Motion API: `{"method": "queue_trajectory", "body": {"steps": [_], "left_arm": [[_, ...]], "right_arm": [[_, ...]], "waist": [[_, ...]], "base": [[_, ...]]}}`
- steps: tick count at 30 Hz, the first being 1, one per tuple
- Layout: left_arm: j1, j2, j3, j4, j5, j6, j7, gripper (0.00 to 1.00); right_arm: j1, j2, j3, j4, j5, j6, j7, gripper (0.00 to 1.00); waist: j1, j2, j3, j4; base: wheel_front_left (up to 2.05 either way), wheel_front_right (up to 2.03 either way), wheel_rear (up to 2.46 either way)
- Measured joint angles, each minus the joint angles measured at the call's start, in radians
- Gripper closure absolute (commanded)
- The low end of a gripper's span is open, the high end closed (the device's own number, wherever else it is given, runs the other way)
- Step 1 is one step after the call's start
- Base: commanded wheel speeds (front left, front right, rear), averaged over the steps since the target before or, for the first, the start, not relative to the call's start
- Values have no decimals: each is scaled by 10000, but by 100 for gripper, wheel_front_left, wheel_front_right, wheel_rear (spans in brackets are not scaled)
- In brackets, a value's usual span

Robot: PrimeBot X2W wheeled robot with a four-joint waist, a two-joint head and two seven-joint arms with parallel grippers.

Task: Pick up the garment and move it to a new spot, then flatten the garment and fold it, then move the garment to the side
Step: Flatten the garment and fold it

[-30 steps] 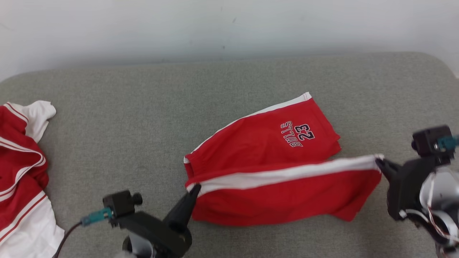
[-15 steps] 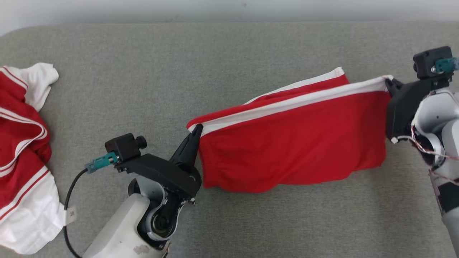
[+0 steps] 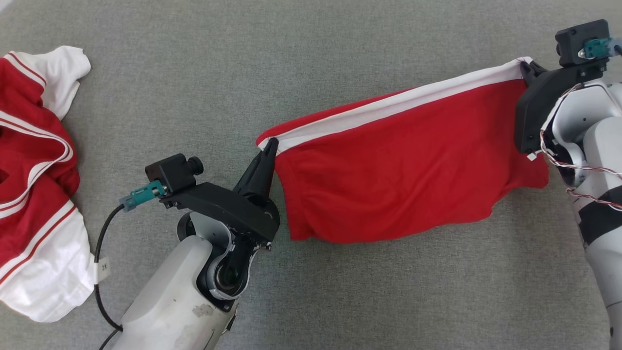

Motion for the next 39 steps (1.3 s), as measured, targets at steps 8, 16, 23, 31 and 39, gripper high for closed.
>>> {"method": "queue_trajectory", "body": {"steps": [8,16,23,31,39], "left_arm": [[-162,-73,-21,464,477,-242,-614,0],[735,268,719,228,1515,-33,-1018,0],[2298,282,2734,-1507,4571,125,-1057,0],[3826,-46,4406,-2671,7394,19,-1057,0],[4720,-288,5150,-3007,8851,-328,-1057,0]], "right_arm": [[-190,270,151,1118,192,0,-719,0],[82,48,221,1555,1064,0,-713,0],[860,-27,-196,1858,1741,0,-738,0],[1279,115,-608,2395,2103,0,-792,0],[1216,207,-1166,3024,2073,0,-1187,0]], "waist": [[-3,0,-189,-6],[-4,-1,-798,-145],[-5,-3,-1283,-232],[-5,-2,-1221,-40],[-5,-2,-1002,300]], "base": [[0,0,0],[0,0,0],[0,0,0],[0,0,0],[0,0,0]]}}
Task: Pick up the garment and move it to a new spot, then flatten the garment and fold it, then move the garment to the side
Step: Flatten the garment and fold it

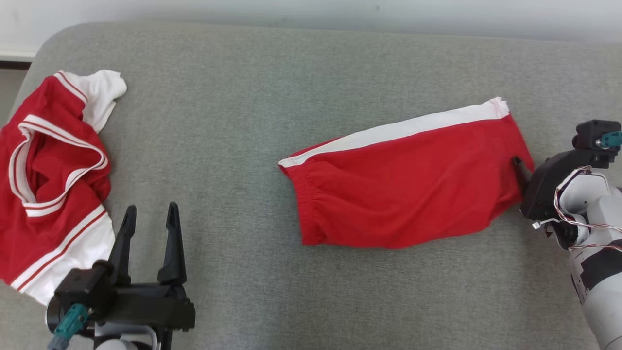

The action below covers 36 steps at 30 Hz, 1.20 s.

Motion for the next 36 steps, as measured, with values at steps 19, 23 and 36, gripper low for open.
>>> {"method": "queue_trajectory", "body": {"steps": [19,23,36], "left_arm": [[778,-395,625,-111,550,-516,0,0],[786,-405,608,-79,583,-525,0,0],[939,-418,412,119,430,-439,0,0]], "right_arm": [[-70,-69,529,372,326,13,591,100],[134,-525,270,510,-84,12,-46,100],[398,-1628,-715,207,-2038,2,-813,100]], "waist": [[2,-1,75,269],[3,1,-72,129],[2,1,-776,-291]], "base": [[0,0,0],[0,0,0],[0,0,0]]}}
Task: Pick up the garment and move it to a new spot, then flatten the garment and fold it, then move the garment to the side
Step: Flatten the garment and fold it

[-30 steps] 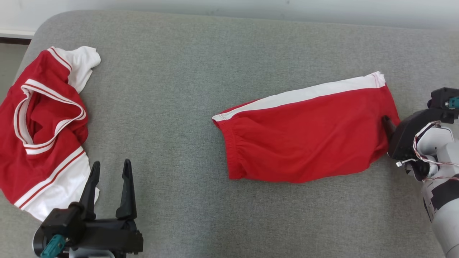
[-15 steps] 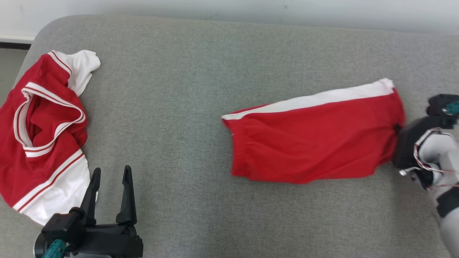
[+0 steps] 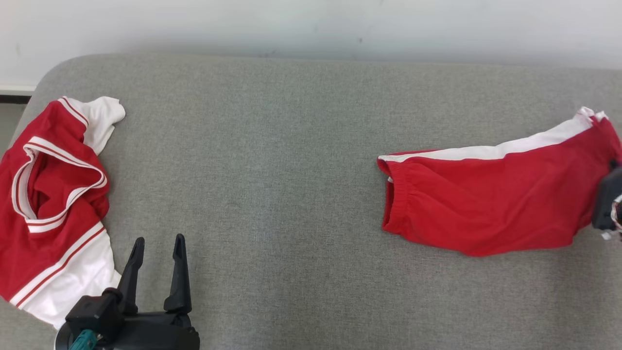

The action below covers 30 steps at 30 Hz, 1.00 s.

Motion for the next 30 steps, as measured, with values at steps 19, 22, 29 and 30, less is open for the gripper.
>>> {"method": "queue_trajectory", "body": {"steps": [19,22,29,30], "left_arm": [[235,-8,42,128,-163,94,0,0],[236,-8,29,163,-178,81,0,0],[240,-8,-21,190,-267,96,0,0],[240,-8,-23,199,-267,96,0,0]], "right_arm": [[421,3312,1436,-2497,94,-2,1818,100],[502,3593,1776,-2389,96,-2,1960,100],[515,3948,2278,-1870,105,-2,2004,100],[497,3967,2332,-1762,113,-2,1992,100]], "waist": [[0,0,-536,12],[0,0,-534,84],[0,0,-521,237],[0,0,-523,255]], "base": [[0,0,0],[0,0,0],[0,0,0],[0,0,0]]}}
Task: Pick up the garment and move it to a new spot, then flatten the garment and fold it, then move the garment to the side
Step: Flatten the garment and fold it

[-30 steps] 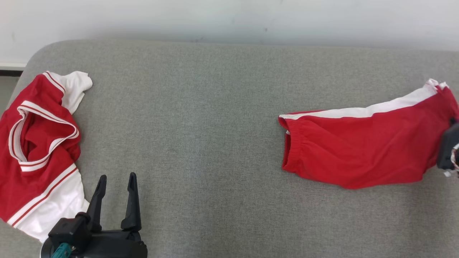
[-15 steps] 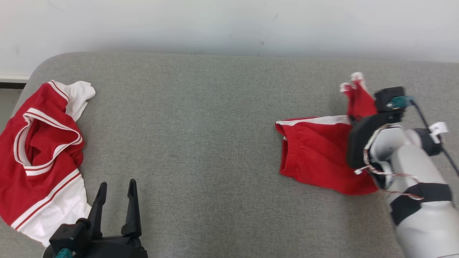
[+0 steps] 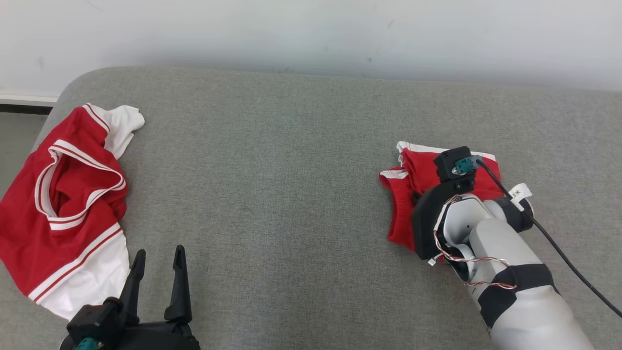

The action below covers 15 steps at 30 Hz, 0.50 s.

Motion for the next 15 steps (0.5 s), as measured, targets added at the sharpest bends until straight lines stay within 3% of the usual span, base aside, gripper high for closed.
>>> {"method": "queue_trajectory", "body": {"steps": [12,13,14,15], "left_arm": [[3,0,-90,35,-69,54,0,0],[15,0,-90,35,-73,59,0,0],[31,0,-92,35,-73,84,0,0],[46,0,-94,35,-73,84,0,0]], "right_arm": [[-298,286,842,658,621,0,-299,100],[-291,288,897,698,673,0,-322,86],[-281,291,911,721,752,0,-424,0],[-268,291,915,717,857,0,-537,0]], "waist": [[0,0,-111,64],[0,0,-135,54],[-1,0,-154,36],[0,0,-171,17]], "base": [[0,0,0],[0,0,0],[0,0,0],[0,0,0]]}}
